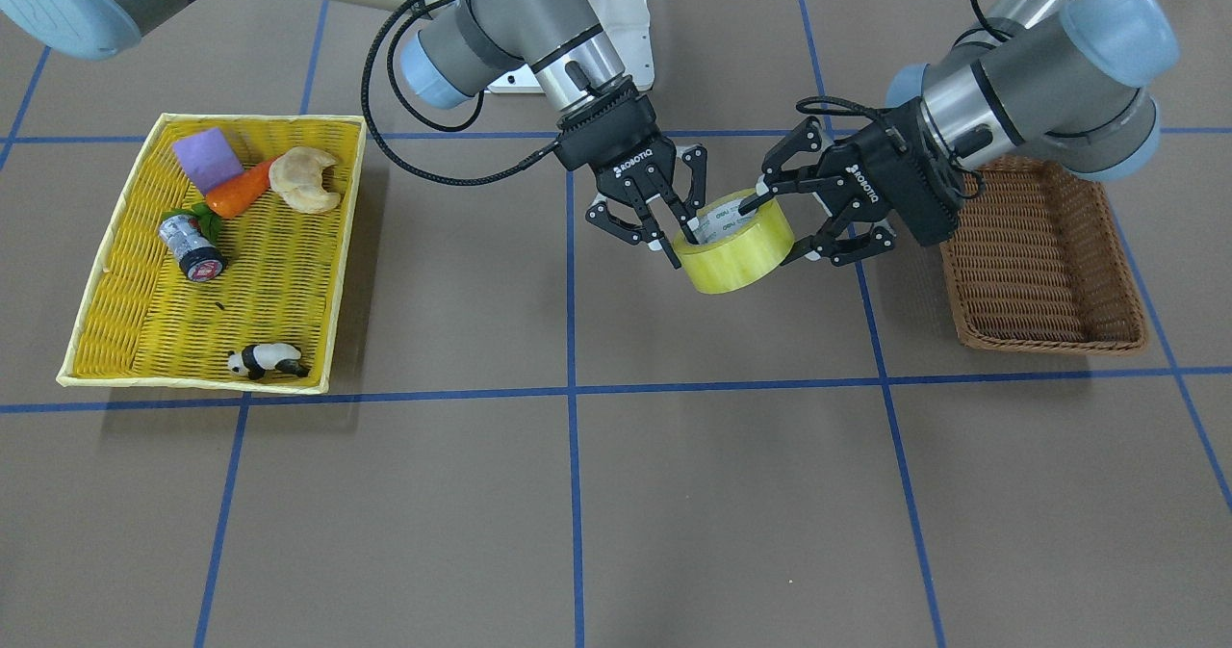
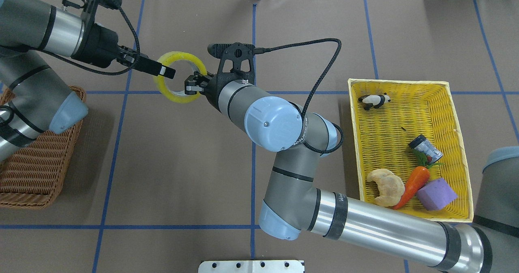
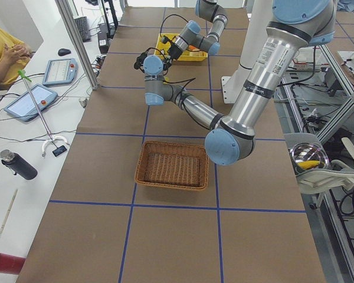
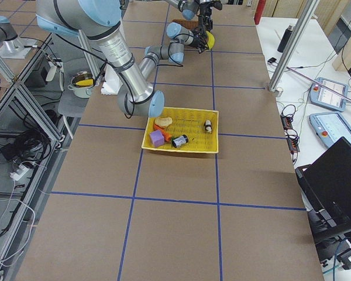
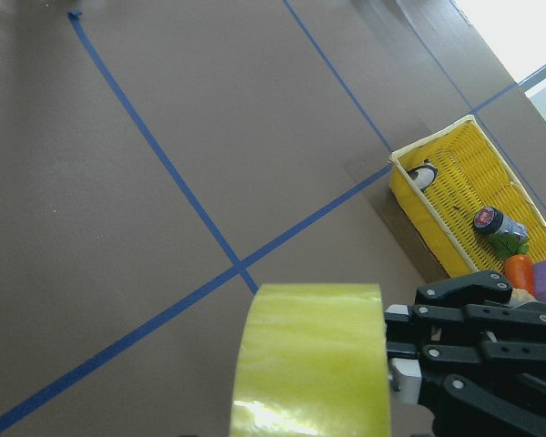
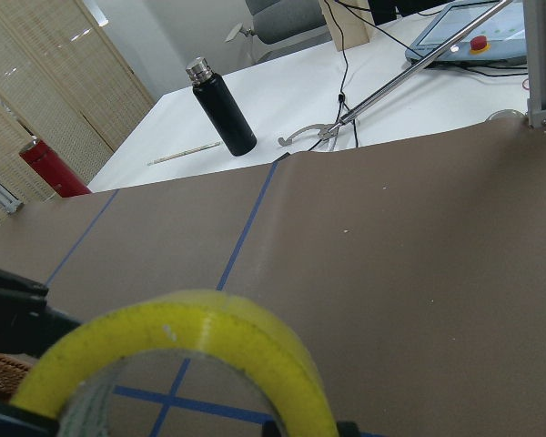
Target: Move tape to another basket
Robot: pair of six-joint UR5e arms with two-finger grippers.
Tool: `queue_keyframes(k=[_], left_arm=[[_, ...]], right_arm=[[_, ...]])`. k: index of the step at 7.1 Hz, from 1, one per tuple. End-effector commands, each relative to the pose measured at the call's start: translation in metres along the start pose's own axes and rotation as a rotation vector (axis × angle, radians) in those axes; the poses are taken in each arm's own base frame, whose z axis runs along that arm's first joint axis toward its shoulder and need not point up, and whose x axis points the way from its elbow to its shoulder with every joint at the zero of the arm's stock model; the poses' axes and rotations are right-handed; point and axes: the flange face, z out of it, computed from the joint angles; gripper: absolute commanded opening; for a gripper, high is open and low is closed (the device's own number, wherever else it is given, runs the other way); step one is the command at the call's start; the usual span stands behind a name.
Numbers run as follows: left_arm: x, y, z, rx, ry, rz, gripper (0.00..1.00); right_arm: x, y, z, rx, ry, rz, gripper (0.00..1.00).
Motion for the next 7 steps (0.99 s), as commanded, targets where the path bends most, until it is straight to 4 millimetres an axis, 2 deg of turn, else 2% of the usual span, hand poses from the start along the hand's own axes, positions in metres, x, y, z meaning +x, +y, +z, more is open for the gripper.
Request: queue_keyframes(k=[1, 2, 3, 4, 5, 6, 7], left_arm=[[0.003, 0.0, -0.001, 0.001, 0.004, 0.004, 0.0], [0.001, 0.0, -0.001, 0.002, 0.001, 0.002, 0.0], [-0.002, 0.002, 0.001, -0.002, -0.002, -0.004, 0.0], [-0.004, 0.002, 0.0, -0.001, -0.006, -0.004, 0.0], [-0.008, 0.005, 0.0, -0.005, -0.011, -0.011, 0.0], [-0.01, 0.005, -0.001, -0.005, -0.013, -0.015, 0.0], [-0.011, 0.006, -0.002, -0.005, -0.016, -0.018, 0.0]], right_arm=[[0.006, 0.008, -0.003, 0.012, -0.007, 0.005, 1.0], [0.016, 0.013, -0.005, 0.01, -0.014, 0.006, 1.0], [0.018, 0.014, -0.006, 0.016, -0.029, 0.013, 1.0], [0.016, 0.01, -0.017, 0.018, -0.057, 0.022, 1.0], [0.023, 0.011, -0.033, -0.01, -0.08, 0.029, 1.0], [0.039, 0.013, -0.035, -0.032, -0.039, 0.016, 1.0], [0.062, -0.01, -0.029, -0.027, 0.051, -0.009, 1.0]])
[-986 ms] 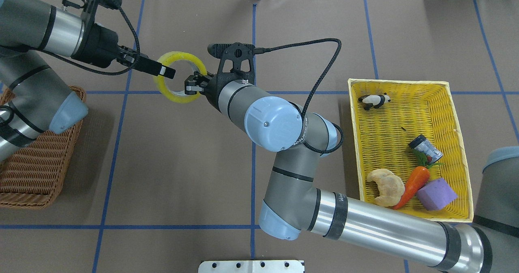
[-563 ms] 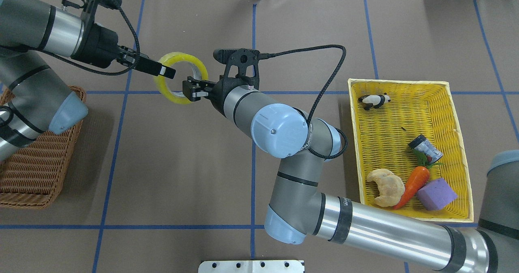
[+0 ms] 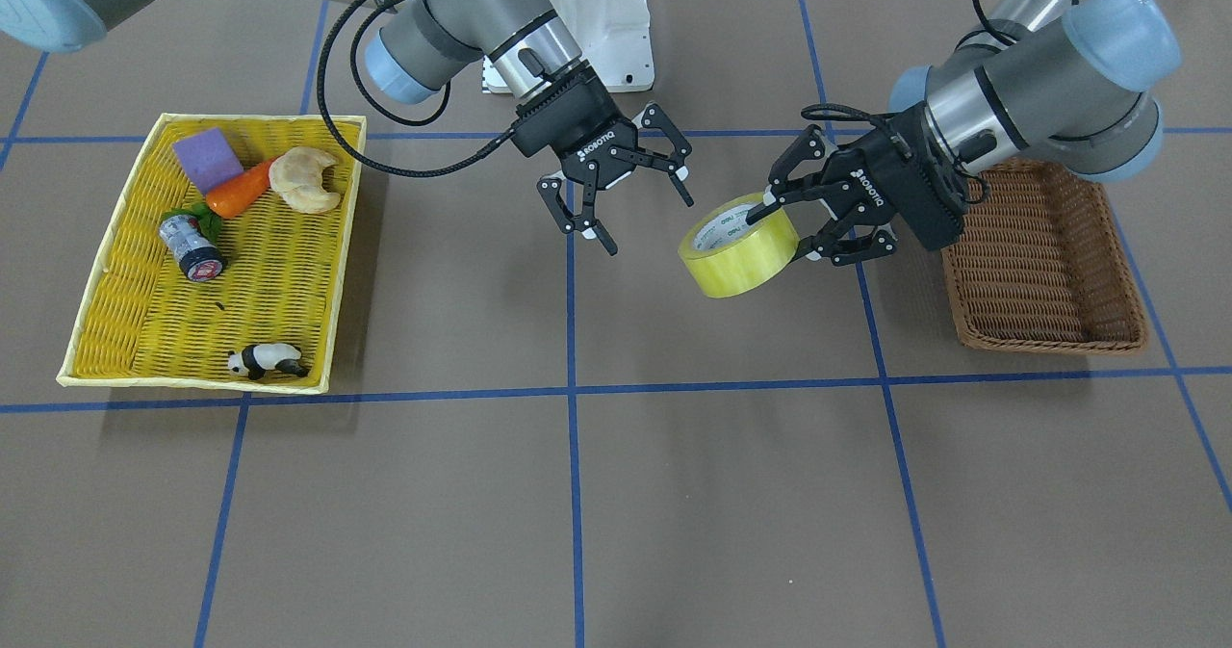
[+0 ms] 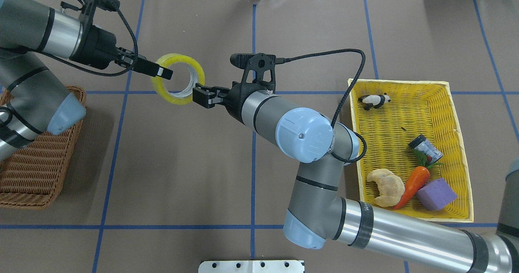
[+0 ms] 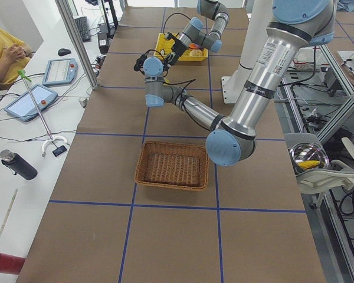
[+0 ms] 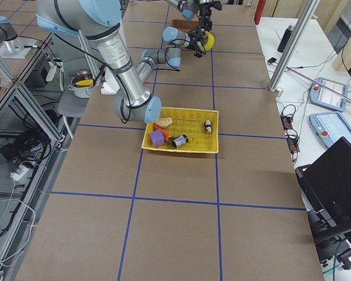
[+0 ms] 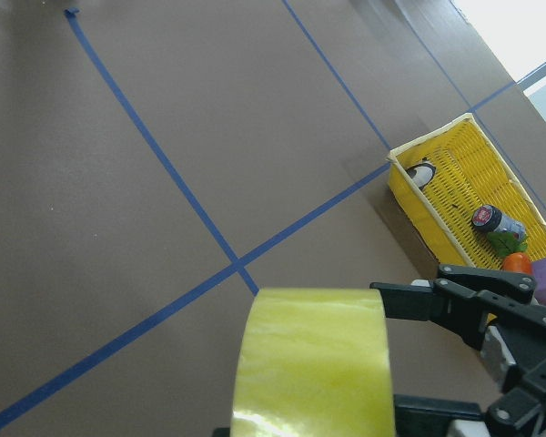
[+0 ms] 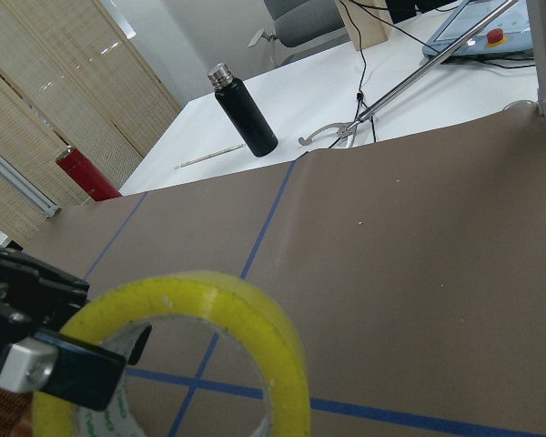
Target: Move tape to another basket
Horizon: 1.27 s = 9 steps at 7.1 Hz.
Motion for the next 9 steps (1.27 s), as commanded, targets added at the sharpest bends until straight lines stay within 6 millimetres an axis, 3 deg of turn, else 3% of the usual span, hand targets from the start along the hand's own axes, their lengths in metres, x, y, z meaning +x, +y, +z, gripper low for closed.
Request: queue_keyframes(k=[1, 4, 5, 6, 7, 8, 9], left_arm=[[-0.004, 0.002, -0.002, 0.0, -0.006, -0.006, 0.0], [-0.013, 0.01, -0.006, -0.003, -0.016, -0.018, 0.0], [-0.02, 0.013, -0.013, 0.001, -0.029, -0.029, 0.0], [-0.032, 0.012, -0.027, 0.017, -0.051, -0.074, 0.0], [-0.039, 0.008, -0.043, 0.04, -0.066, -0.158, 0.0], [-0.051, 0.012, -0.06, 0.038, -0.073, -0.209, 0.0], [-0.067, 0.015, -0.091, 0.034, -0.078, -0.293, 0.0]], right_arm=[[0.051, -0.05, 0.0, -0.022, 0.111, -0.019, 1.0], [0.219, -0.18, -0.04, -0.188, 0.287, -0.111, 1.0], [0.258, -0.215, -0.057, -0.276, 0.381, -0.148, 1.0], [0.305, -0.242, -0.078, -0.363, 0.466, -0.18, 1.0], [0.363, -0.268, -0.11, -0.463, 0.505, -0.205, 1.0], [0.423, -0.284, -0.137, -0.564, 0.509, -0.256, 1.0], [0.476, -0.29, -0.161, -0.632, 0.529, -0.31, 1.0]])
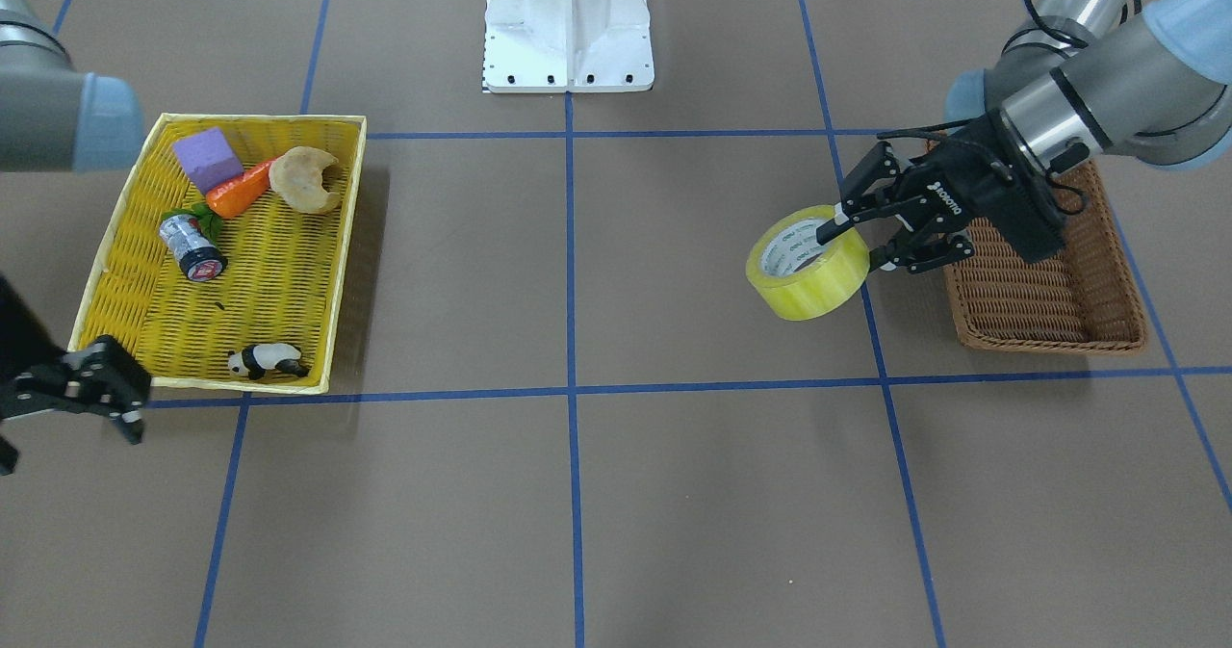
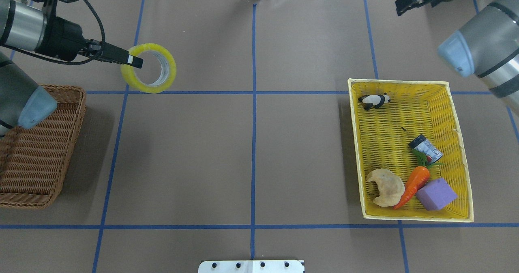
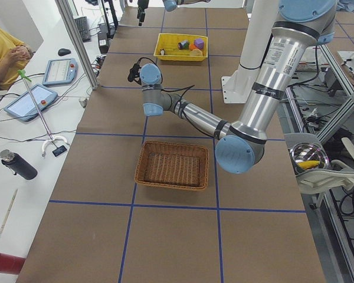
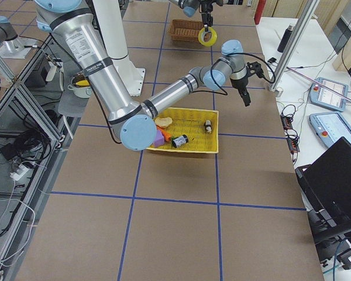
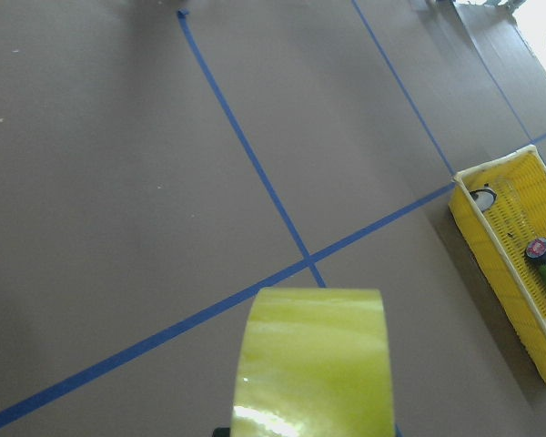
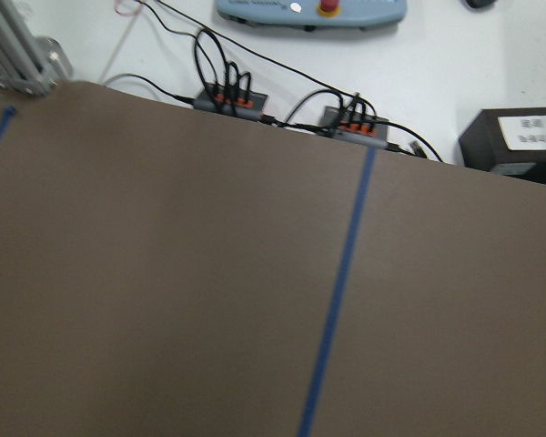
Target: Move tape to another basket
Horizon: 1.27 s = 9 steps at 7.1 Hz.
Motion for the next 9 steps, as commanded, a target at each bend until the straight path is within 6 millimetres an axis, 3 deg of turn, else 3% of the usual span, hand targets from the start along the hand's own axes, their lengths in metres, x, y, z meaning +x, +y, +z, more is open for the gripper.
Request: queue_keyframes(k=[1, 2, 3, 5, 6, 7, 9], left_arm=[[-0.038, -0.003, -0.065, -0.012, -0.013, -0.151, 0.0], [-0.064, 0.002, -0.098, -0.019, -0.023, -0.21, 0.0], [-0.094, 0.012, -0.128, -0.027, -0.036, -0.278, 0.0], [-0.15, 0.04, -0.167, -0.033, -0.058, -0.432, 0.0], [-0.175, 0.064, -0.174, -0.055, -0.061, -0.485, 0.0], [-0.19, 0.089, -0.177, -0.071, -0.062, -0.505, 0.0], [-0.239, 0.145, -0.182, -0.072, -0.061, -0.506, 0.0]], right_arm=[[0.118, 0.025, 0.004, -0.131, 0.034, -0.072, 1.0], [0.158, 0.039, -0.008, -0.173, 0.014, -0.039, 1.0], [0.208, 0.076, -0.014, -0.194, -0.012, -0.045, 1.0], [0.279, 0.16, -0.008, -0.243, -0.015, -0.115, 1.0], [0.299, 0.18, -0.014, -0.249, -0.017, -0.077, 1.0], [0.308, 0.209, -0.005, -0.264, -0.053, -0.02, 1.0], [0.314, 0.213, -0.013, -0.245, -0.075, 0.009, 1.0]])
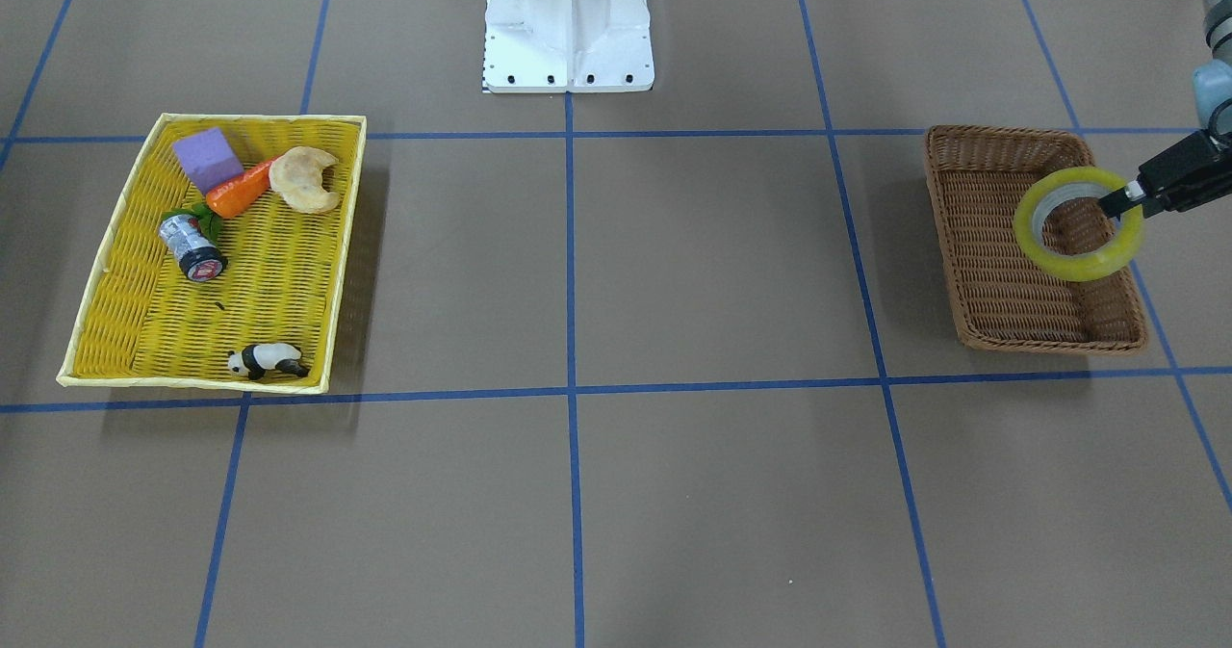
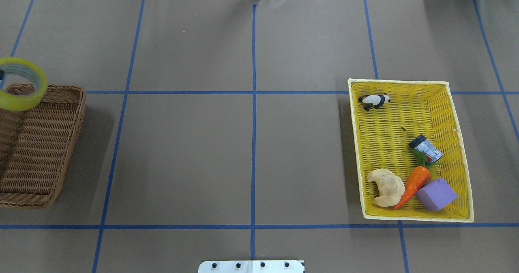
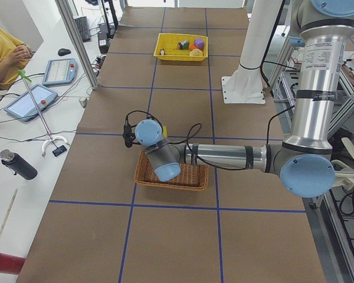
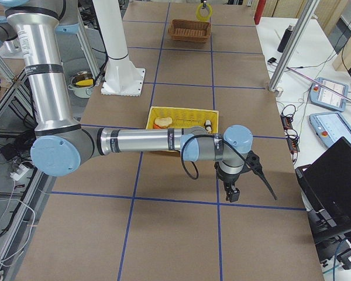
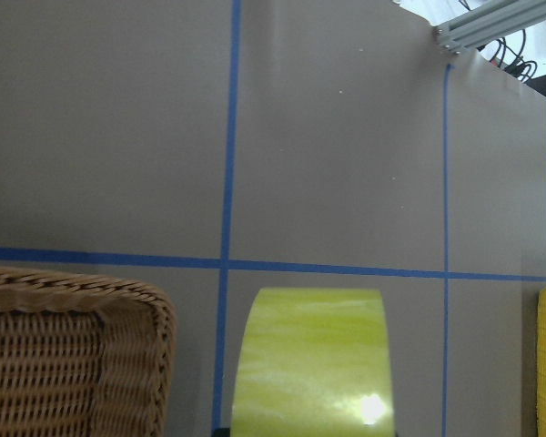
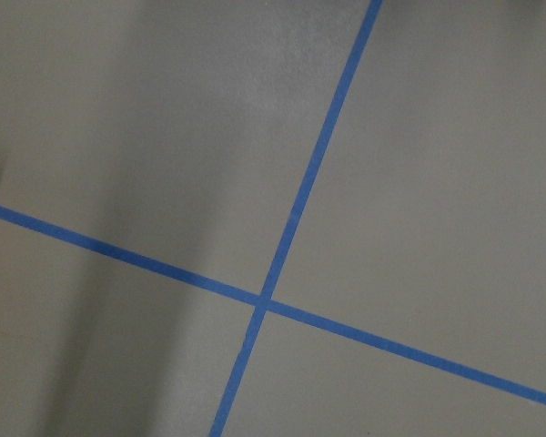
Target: Move tape to another basket
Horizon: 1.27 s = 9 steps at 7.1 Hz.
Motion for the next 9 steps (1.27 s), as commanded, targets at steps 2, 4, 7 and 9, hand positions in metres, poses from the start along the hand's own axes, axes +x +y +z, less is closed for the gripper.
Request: queue_keyframes(k=[2, 4, 7, 9], left_arm=[[-0.076, 0.018, 0.006, -0.004, 0.007, 0.009, 0.0], [-0.077, 0.018, 0.008, -0.002, 0.004, 0.013, 0.04], [-0.087, 0.018, 0.015, -0.007, 0.003, 0.031, 0.51], [-0.09, 0.015, 0.015, 0.007, -0.003, 0.04, 0.99]], right_arm=[[0.005, 0.008, 0.0, 0.006, -0.014, 0.015, 1.0], [0.005, 0.008, 0.0, 0.006, -0.014, 0.017, 1.0], [0.007, 0.009, 0.003, 0.002, -0.014, 0.023, 1.0], [0.007, 0.009, 0.003, 0.001, -0.012, 0.023, 1.0]])
